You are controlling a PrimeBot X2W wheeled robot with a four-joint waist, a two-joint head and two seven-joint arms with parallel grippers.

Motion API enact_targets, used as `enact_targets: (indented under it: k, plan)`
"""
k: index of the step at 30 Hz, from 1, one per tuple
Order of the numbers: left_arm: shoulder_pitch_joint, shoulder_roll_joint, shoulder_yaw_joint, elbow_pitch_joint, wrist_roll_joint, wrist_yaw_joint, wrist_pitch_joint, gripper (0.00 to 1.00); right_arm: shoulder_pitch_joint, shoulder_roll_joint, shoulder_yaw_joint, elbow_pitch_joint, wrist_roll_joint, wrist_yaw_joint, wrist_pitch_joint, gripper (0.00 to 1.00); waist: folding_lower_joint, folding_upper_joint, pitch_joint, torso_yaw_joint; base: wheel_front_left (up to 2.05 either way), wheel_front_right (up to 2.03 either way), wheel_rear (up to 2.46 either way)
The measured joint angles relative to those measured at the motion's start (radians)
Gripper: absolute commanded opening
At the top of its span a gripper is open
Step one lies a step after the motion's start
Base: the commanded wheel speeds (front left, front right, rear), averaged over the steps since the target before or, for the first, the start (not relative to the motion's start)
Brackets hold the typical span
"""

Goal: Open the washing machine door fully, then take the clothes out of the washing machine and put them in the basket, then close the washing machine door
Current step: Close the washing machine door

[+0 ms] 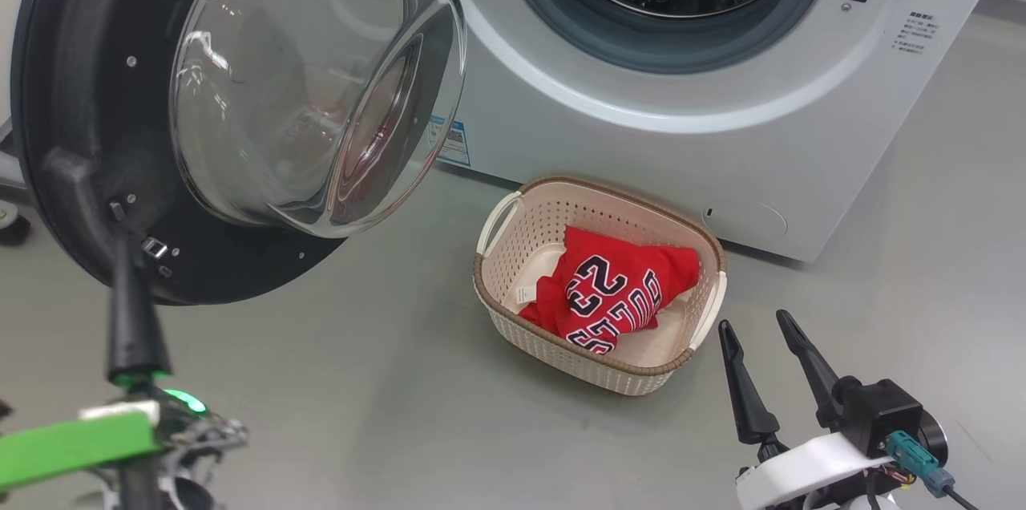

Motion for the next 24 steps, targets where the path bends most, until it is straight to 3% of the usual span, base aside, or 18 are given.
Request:
enact_targets:
  k: [11,17,24]
  plan:
    - [-0.138,0.119,0.236,0.063,-0.097,0.003,0.01,0.0,-0.001,0.0,0.001,-0.001,-0.007,0.001,0.0,1.0,0.0,0.0,0.014,0.001,0.0,0.0,0.0]
    - [-0.182,0.215,0.324,0.219,-0.179,0.072,0.061,0.0,-0.007,0.0,0.014,-0.001,-0.012,0.01,0.0,1.0,0.0,0.0,0.026,-0.004,0.0,0.0,0.0]
    - [-0.236,0.275,0.328,0.386,-0.263,0.156,0.148,0.0,-0.025,-0.005,0.015,-0.001,-0.016,0.018,0.0,1.0,0.0,0.0,0.042,-0.018,0.0,0.0,0.0]
